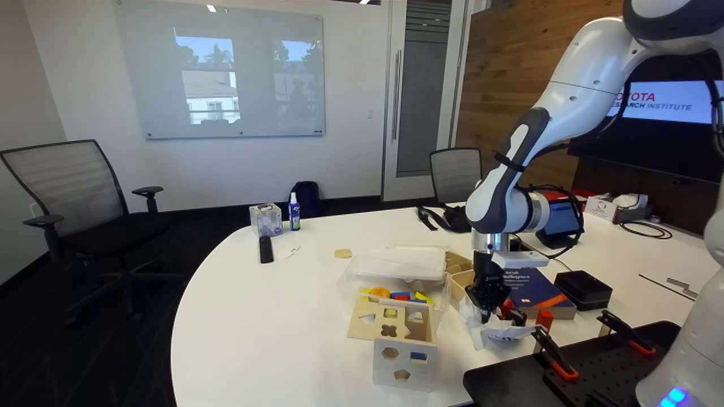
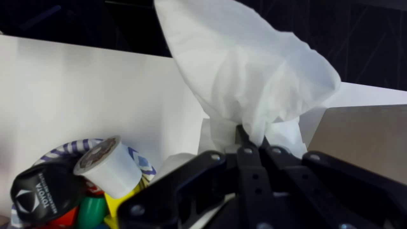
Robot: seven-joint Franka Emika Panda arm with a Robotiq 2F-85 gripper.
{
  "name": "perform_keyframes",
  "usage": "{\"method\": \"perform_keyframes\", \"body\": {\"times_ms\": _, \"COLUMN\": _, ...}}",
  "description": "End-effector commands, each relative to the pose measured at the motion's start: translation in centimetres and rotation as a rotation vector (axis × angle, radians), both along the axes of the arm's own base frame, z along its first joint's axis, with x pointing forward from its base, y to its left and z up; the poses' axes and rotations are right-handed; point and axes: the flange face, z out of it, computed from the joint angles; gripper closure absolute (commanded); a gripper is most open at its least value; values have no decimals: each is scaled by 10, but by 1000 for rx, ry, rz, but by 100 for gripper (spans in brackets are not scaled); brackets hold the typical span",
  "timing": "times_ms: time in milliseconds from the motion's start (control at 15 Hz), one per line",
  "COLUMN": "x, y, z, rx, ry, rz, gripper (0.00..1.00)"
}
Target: Use the paper towel to wipe the book
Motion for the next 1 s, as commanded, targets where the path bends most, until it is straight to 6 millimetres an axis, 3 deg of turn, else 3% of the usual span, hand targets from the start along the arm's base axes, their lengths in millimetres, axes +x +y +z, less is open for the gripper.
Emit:
{"method": "perform_keyframes", "body": {"times_ms": 0, "x": 1, "y": -4, "z": -15, "rx": -26, "ry": -12, "rz": -6, "gripper": 99}}
{"method": "perform_keyframes", "body": {"times_ms": 267, "x": -4, "y": -11, "z": -42, "rx": -27, "ry": 38, "rz": 7, "gripper": 99}}
{"method": "perform_keyframes", "body": {"times_ms": 800, "x": 29, "y": -7, "z": -81, "rx": -35, "ry": 28, "rz": 91, "gripper": 99}}
{"method": "perform_keyframes", "body": {"times_ms": 867, "x": 31, "y": -4, "z": -83, "rx": -21, "ry": 24, "rz": 100, "gripper": 72}}
{"method": "perform_keyframes", "body": {"times_ms": 933, "x": 34, "y": -2, "z": -85, "rx": -16, "ry": 15, "rz": 107, "gripper": 70}}
